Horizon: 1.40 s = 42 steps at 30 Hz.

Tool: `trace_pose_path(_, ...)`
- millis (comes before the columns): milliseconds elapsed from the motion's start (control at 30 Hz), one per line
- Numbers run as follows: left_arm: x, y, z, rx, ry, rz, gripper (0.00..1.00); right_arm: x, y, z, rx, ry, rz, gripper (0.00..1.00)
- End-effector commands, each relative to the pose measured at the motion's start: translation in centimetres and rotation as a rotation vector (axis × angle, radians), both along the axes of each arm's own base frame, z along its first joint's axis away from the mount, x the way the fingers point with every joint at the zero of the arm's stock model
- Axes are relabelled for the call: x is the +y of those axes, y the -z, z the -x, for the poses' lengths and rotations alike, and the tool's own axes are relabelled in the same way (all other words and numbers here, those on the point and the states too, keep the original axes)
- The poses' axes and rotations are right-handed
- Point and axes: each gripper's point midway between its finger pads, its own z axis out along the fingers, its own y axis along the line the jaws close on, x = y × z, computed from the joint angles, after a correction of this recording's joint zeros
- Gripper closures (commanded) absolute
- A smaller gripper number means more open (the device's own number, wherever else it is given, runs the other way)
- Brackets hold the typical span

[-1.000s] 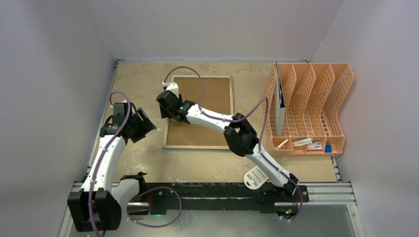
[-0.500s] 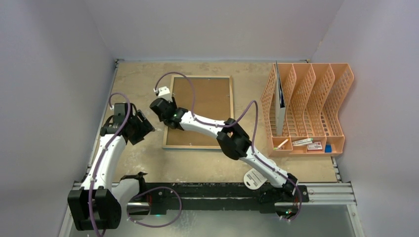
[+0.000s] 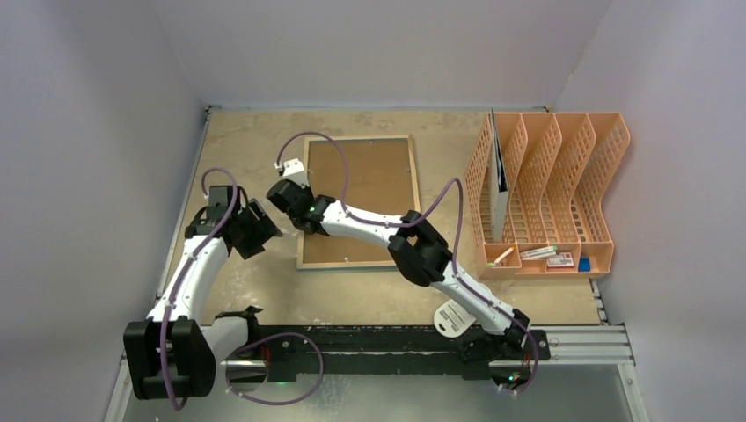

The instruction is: Put the photo into the frame

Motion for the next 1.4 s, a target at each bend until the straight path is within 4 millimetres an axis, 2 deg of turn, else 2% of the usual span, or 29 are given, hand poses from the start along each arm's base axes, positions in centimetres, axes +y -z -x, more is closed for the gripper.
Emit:
trace_pose_path(0, -1.6, 0.5, -0.4, -0.022, 0.033, 0.086, 0.40, -1.6, -1.4, 3.4, 0.132, -0.032, 0.017, 1.00)
trace_pose_path(100, -2.0, 0.8, -0.3, -0.016, 0.047, 0.110, 0.41, -1.8, -1.6, 4.7, 0.197, -0.046, -0.004, 0.98)
trace_pose_path(200, -2.1, 1.0, -0.2, -0.010, 0.054, 0.110, 0.41, -2.1, -1.0, 5.0, 0.226, -0.026, 0.003, 0.79)
trace_pose_path(267, -2.0, 1.1, -0.1, -0.007, 0.057, 0.106, 0.41, -2.0, 0.0, 4.6, 0.231, 0.000, 0.029, 0.74)
trace_pose_path(367, -2.1, 1.4, 0.1, 0.003, 0.064, 0.108, 0.41, -2.4, 0.9, 4.0, 0.219, 0.039, 0.077, 0.75)
trace_pose_path(467, -2.4, 1.5, 0.3, 0.008, 0.077, 0.121, 0.41, -3.0, 1.8, 5.0, 0.260, 0.040, 0.073, 0.75)
trace_pose_path(700, -3.0, 1.8, 0.7, 0.019, 0.101, 0.148, 0.40, -2.6, 2.6, 5.5, 0.297, 0.047, 0.051, 0.68)
trace_pose_path(833, -3.2, 1.9, 1.0, 0.020, 0.114, 0.157, 0.39, -2.2, 2.0, 5.3, 0.294, 0.055, 0.025, 0.76)
trace_pose_path(900, -3.4, 1.8, 1.1, 0.017, 0.126, 0.170, 0.39, -2.0, 1.0, 5.0, 0.278, 0.069, 0.001, 0.85)
trace_pose_path(1000, -4.2, 1.3, 0.9, -0.015, 0.161, 0.205, 0.38, -1.4, -1.7, 4.5, 0.246, 0.083, -0.064, 0.99)
trace_pose_path(1100, -5.1, 0.2, 0.5, -0.068, 0.203, 0.245, 0.37, -0.9, -5.5, 4.0, 0.208, 0.082, -0.146, 1.00)
trace_pose_path(1233, -5.6, -1.3, -0.2, -0.120, 0.252, 0.262, 0.37, -0.7, -11.6, 3.9, 0.167, 0.071, -0.263, 1.00)
trace_pose_path(1367, -5.8, -2.8, -0.7, -0.169, 0.299, 0.250, 0.36, -1.2, -15.4, 4.2, 0.151, 0.061, -0.341, 1.00)
